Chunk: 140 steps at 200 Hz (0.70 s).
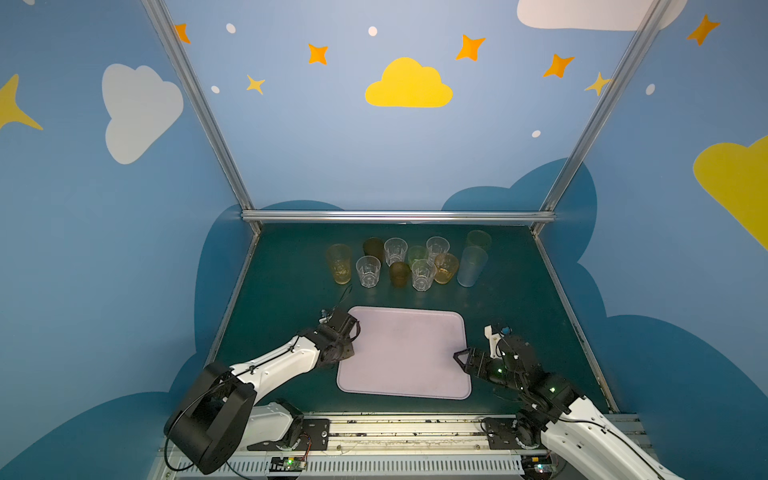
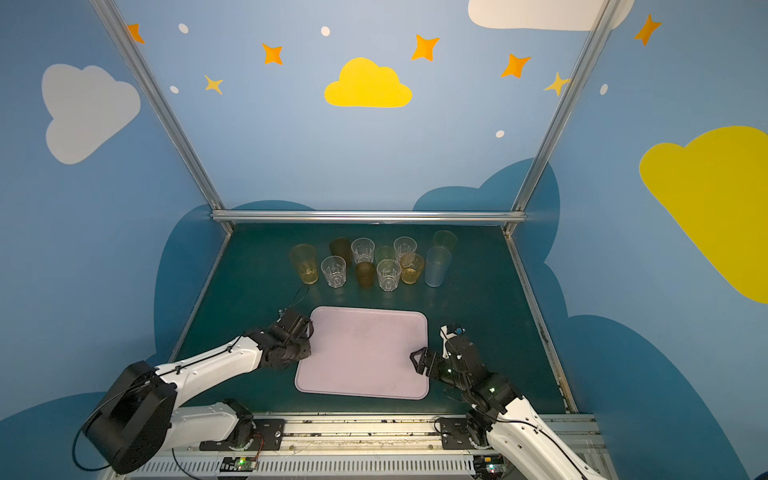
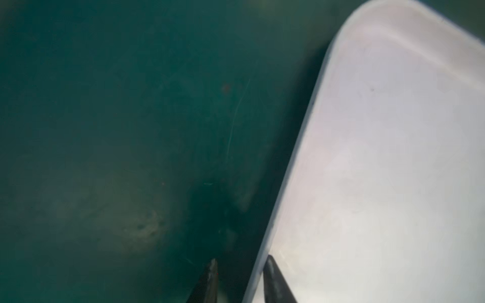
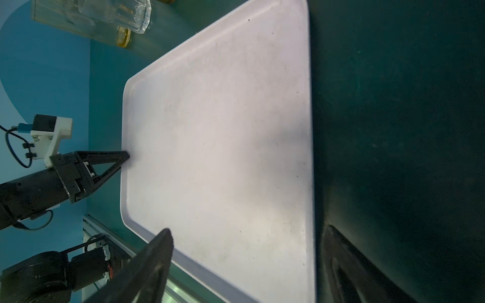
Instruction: Place the glasses into the tray
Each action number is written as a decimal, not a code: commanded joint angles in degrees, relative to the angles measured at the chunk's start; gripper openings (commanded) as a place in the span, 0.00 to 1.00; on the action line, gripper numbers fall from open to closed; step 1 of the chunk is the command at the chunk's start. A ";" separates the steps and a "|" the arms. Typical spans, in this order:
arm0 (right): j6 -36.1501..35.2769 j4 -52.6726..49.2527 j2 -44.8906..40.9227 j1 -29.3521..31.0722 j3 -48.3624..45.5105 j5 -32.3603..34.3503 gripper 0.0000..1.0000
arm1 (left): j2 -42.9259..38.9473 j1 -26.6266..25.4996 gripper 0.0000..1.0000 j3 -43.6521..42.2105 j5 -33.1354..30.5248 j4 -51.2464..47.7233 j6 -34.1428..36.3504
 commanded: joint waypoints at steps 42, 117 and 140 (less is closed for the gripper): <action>-1.69 -1.45 8.73 -1.45 8.46 -2.35 0.88 | -17.92 0.30 0.99 -0.62 -0.68 -4.92 1.65; -3.20 -3.91 28.85 -2.18 27.66 -1.76 0.88 | -39.24 0.37 1.00 -9.18 -0.80 3.97 1.84; -2.14 -4.04 35.97 -2.36 34.36 -0.91 0.88 | -38.91 0.33 1.00 -8.68 2.49 4.14 3.27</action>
